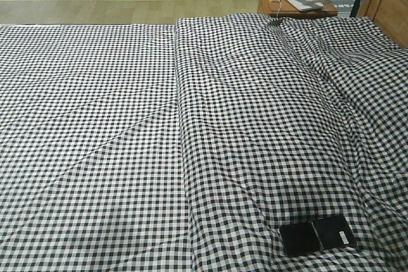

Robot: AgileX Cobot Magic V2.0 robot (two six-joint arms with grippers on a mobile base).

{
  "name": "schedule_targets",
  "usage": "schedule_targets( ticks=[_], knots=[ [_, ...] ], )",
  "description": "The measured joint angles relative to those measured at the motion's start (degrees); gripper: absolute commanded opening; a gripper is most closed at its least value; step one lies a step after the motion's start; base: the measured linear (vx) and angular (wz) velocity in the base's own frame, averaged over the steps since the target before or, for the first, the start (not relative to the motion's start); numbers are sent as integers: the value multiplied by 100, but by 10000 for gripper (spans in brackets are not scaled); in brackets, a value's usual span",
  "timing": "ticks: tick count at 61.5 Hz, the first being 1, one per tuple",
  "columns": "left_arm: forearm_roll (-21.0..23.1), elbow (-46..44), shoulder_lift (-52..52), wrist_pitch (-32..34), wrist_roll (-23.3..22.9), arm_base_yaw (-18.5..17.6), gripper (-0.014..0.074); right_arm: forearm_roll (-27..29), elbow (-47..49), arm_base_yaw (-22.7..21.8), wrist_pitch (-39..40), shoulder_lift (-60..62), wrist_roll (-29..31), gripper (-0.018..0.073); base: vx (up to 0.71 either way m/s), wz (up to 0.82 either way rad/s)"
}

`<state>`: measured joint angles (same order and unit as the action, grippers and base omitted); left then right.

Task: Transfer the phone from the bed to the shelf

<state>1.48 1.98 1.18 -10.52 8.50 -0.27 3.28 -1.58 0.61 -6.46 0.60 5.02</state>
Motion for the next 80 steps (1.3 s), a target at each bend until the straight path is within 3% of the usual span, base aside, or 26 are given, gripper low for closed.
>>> schedule_targets(
  ticks=[67,80],
  knots=[
    [0,0,0,0,0,0,1,-14,0,0,2,0,106,-5,0,0],
    [0,0,0,0,0,0,1,-21,0,0,331,0,193,-5,0,0]
  ],
)
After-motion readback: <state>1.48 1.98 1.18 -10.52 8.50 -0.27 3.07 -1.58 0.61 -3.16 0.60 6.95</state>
